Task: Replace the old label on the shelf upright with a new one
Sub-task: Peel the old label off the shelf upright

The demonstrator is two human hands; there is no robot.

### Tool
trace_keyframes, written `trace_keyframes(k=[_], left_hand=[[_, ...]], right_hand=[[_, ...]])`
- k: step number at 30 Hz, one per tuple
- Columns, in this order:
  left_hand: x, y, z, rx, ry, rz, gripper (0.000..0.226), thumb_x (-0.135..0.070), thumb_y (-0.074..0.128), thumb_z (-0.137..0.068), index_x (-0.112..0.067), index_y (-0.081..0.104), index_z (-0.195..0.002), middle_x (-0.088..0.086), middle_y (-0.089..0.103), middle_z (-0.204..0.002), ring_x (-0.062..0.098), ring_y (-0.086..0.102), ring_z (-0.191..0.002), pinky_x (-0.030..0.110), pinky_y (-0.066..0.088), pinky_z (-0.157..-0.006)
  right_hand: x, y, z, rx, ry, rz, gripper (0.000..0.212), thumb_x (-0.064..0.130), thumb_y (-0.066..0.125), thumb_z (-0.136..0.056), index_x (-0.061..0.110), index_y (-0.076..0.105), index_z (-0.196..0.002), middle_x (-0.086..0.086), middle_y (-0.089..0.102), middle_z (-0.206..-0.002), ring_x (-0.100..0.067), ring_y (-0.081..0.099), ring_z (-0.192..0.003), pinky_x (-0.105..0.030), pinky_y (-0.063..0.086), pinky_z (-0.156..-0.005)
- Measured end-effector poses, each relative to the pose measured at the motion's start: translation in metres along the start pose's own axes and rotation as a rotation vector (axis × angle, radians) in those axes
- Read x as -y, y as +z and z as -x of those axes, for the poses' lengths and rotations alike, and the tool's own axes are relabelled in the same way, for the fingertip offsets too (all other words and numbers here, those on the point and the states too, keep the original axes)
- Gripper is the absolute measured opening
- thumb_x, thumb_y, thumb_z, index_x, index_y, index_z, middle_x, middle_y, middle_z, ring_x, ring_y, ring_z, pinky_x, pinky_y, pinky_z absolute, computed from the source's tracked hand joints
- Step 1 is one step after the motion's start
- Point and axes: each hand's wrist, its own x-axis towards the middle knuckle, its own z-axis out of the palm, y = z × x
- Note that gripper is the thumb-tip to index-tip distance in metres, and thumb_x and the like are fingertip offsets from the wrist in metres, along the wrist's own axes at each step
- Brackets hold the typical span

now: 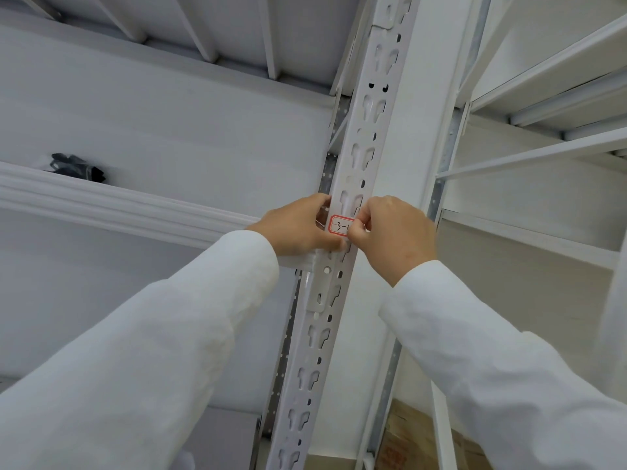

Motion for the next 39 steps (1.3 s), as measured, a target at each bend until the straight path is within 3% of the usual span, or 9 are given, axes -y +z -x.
trace_keyframes(k=[4, 7, 11, 18, 26, 39], left_hand=[[0.000, -0.001, 0.000, -0.002, 0.001, -0.010, 0.057, -0.041, 0.075, -0.072, -0.031, 0.050, -0.122, -0.012, 0.066, -0.109, 0.012, 0.064, -0.100, 0.042, 0.045, -0.100], [0.001, 0.000, 0.000, 0.000, 0.001, -0.013, 0.057, -0.039, 0.075, -0.072, -0.030, 0.050, -0.123, -0.013, 0.065, -0.110, 0.012, 0.064, -0.102, 0.042, 0.045, -0.101], [-0.001, 0.000, 0.000, -0.001, 0.006, -0.016, 0.055, -0.039, 0.075, -0.073, -0.029, 0.051, -0.122, -0.012, 0.066, -0.111, 0.013, 0.064, -0.101, 0.042, 0.046, -0.100], [0.000, 0.000, 0.000, 0.002, 0.007, 0.010, 0.054, -0.039, 0.076, -0.072, -0.030, 0.051, -0.119, -0.011, 0.066, -0.109, 0.013, 0.065, -0.099, 0.042, 0.047, -0.099], [-0.001, 0.000, 0.002, -0.003, 0.002, -0.017, 0.054, -0.042, 0.074, -0.074, -0.031, 0.050, -0.122, -0.012, 0.065, -0.111, 0.012, 0.063, -0.101, 0.040, 0.046, -0.099], [-0.002, 0.000, 0.001, -0.003, 0.004, -0.013, 0.057, -0.041, 0.075, -0.074, -0.029, 0.050, -0.124, -0.011, 0.066, -0.112, 0.014, 0.064, -0.102, 0.042, 0.045, -0.100]], right_hand=[[-0.008, 0.002, 0.001, -0.026, -0.006, -0.128, 0.014, 0.022, 0.050, -0.083, 0.015, 0.061, -0.080, 0.001, 0.062, -0.085, -0.022, 0.057, -0.076, -0.029, 0.041, -0.060], [-0.021, 0.005, 0.005, -0.165, -0.089, -0.270, 0.008, 0.021, 0.056, -0.084, 0.021, 0.058, -0.077, 0.008, 0.057, -0.079, -0.015, 0.054, -0.068, -0.022, 0.036, -0.054], [-0.040, 0.010, 0.010, -0.334, -0.430, -0.083, 0.008, 0.025, 0.064, -0.082, 0.020, 0.068, -0.087, 0.004, 0.067, -0.082, -0.018, 0.060, -0.068, -0.025, 0.045, -0.045], [-0.044, 0.012, 0.001, -0.384, -0.689, 0.051, 0.017, 0.027, 0.059, -0.085, 0.015, 0.071, -0.088, 0.001, 0.071, -0.087, -0.021, 0.066, -0.078, -0.030, 0.052, -0.046], [-0.047, 0.015, -0.007, -0.333, -0.750, 0.112, 0.021, 0.030, 0.054, -0.088, 0.014, 0.068, -0.088, -0.003, 0.070, -0.078, -0.025, 0.066, -0.073, -0.034, 0.053, -0.048], [-0.045, 0.016, -0.009, -0.400, -0.734, 0.134, 0.026, 0.030, 0.056, -0.089, 0.013, 0.055, -0.069, -0.003, 0.060, -0.061, -0.024, 0.051, -0.052, -0.034, 0.046, -0.045]])
